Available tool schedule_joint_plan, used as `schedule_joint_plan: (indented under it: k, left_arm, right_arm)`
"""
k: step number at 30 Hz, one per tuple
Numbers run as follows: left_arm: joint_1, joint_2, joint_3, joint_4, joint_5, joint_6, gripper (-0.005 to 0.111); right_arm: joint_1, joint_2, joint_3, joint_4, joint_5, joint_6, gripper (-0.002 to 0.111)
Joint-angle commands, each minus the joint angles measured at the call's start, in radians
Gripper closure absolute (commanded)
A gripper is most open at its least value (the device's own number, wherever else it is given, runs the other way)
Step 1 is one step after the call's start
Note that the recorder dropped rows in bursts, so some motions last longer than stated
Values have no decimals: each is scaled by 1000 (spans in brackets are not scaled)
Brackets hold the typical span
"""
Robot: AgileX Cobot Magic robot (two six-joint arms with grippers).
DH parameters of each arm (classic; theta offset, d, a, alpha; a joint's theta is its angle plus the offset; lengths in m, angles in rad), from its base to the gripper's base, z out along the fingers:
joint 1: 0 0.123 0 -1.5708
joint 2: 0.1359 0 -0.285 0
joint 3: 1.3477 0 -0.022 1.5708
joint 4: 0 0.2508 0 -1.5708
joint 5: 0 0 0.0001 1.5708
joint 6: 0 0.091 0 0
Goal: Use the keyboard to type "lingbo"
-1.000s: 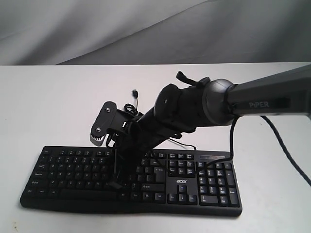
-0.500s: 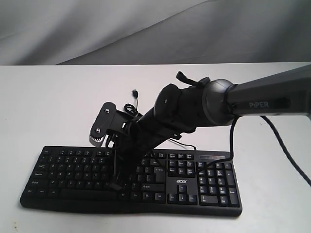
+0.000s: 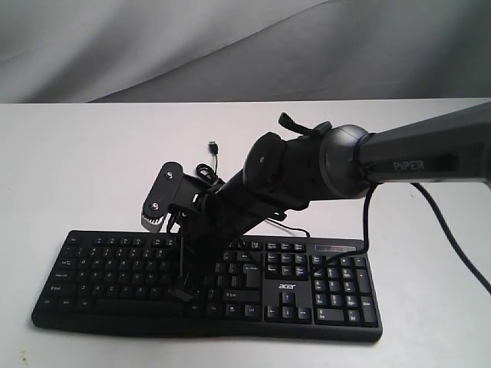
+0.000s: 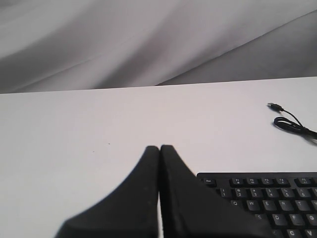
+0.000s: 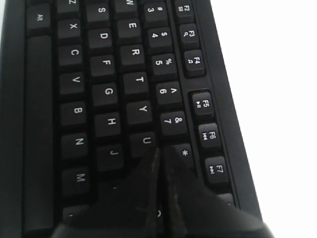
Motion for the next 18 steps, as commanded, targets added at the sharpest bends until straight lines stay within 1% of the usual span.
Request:
schedule_joint_plan:
  k: [1, 18]
  left_arm:
    - [1, -4, 5, -4, -7, -2, 106]
    - [1, -4, 5, -4, -7, -2, 106]
  right_arm:
    - [13, 0, -6, 2, 1, -12, 108]
    - [14, 20, -6, 2, -3, -17, 108]
